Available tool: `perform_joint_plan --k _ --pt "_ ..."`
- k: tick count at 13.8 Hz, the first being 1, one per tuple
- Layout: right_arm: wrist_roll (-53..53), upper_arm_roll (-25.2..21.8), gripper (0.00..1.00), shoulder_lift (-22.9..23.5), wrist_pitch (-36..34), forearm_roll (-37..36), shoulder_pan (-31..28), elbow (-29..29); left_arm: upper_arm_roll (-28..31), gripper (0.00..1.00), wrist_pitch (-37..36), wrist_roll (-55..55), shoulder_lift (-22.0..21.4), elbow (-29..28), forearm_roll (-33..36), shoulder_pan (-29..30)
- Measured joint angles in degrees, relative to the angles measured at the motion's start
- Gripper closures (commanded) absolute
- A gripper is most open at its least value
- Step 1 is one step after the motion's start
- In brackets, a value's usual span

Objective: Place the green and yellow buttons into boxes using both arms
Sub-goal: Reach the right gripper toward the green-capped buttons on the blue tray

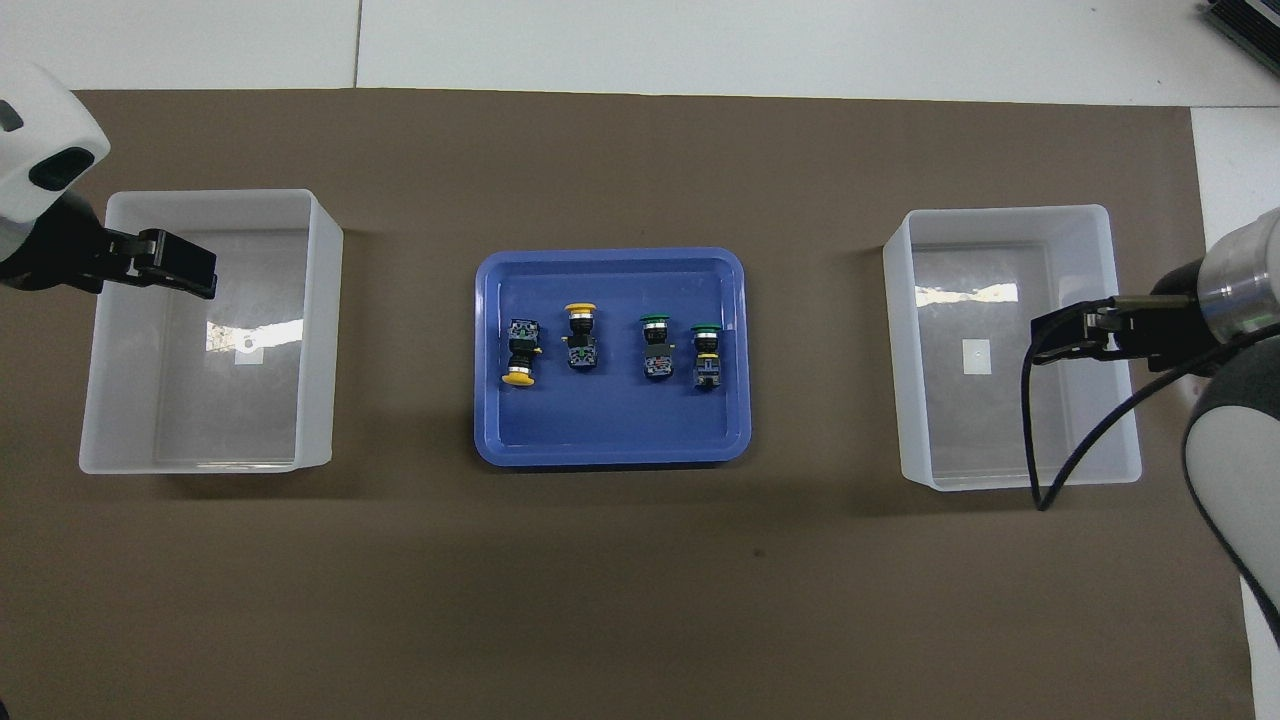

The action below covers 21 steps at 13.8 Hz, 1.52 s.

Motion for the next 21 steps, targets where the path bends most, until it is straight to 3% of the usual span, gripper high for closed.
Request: perform_joint_plan --k 12,17,21 --pt "0.0 0.0 0.00 -0.1 0.3 0.0 -0.1 0.0 0.0 0.00 -0.7 0.0 -0.1 0.0 -0.1 -0.5" --pt "0.0 0.0 0.00 -0.1 8.1 0.3 1.1 -1.4 0.0 0.00 -0.8 0.0 -0.1 0.0 -0.1 -0.5" --pt "3.8 0.1 0.00 0.5 14.8 0.7 6.3 -5.6 0.0 0.00 -0.8 -0.1 -0.1 0.0 -0.1 -0.5"
